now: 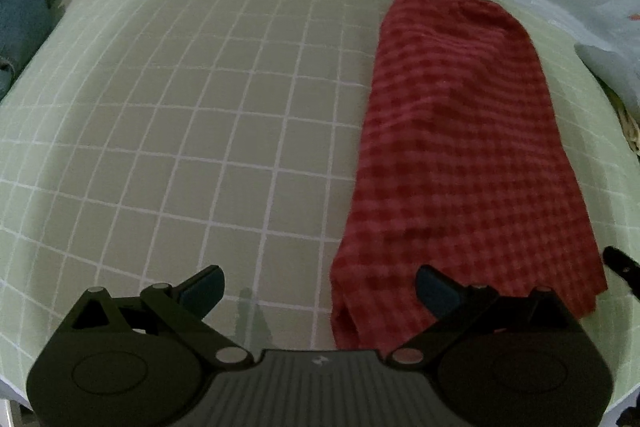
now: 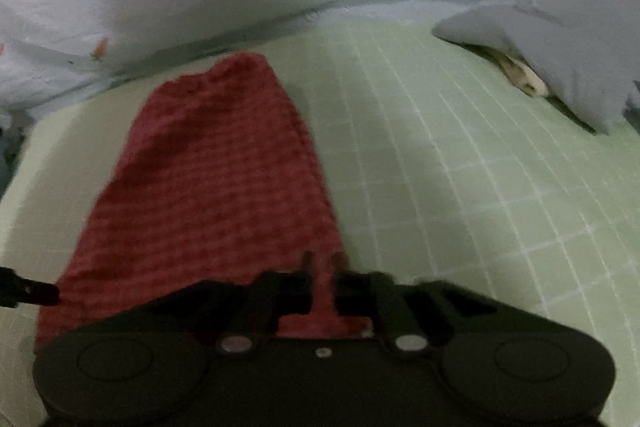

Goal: Fold clothes

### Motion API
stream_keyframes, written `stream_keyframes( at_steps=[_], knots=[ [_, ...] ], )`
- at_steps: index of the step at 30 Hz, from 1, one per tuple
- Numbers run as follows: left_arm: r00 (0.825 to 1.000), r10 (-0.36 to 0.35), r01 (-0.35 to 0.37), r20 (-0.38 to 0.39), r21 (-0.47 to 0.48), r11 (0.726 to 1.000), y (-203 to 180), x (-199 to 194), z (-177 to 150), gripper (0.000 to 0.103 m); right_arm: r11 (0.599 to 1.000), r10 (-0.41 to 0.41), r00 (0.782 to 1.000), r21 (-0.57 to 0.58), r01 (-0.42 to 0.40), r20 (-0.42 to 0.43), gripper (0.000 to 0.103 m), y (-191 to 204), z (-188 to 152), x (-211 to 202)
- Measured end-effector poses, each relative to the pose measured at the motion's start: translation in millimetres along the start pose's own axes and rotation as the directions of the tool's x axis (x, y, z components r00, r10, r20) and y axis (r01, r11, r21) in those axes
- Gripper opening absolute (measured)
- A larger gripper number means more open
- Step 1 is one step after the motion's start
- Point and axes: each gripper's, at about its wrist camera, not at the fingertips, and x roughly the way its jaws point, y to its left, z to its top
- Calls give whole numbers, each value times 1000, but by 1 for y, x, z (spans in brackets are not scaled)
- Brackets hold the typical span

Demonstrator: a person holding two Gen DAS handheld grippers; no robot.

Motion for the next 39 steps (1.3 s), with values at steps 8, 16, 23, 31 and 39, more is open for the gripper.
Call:
stream_keyframes(
  at_steps=[8,16,23,31,39],
  knots=[
    [999,-4,3,37,24,1000,3,-13,-2,101,1000,-30,999,1,30,-45,6,-4,-11,9],
    [1000,-7,7,5,13,1000,4,-8,-9,101,1000,-11,996,-6,11,92,2,-3,-10,-37],
    [999,8,-8,-35,13,1000,2,3,-8,101,995,-15,997,102,22,-75,3,-24,-25,-9],
    [994,20,-18,-106,16,1000,2,20,-5,101,995,20,996,98,-11,-88,50,-15,-24,-4],
    [988,50,-39,-144,79,996,-10,39,-4,101,1000,8,992,6,-7,-127,103,-2,-30,13]
  ],
)
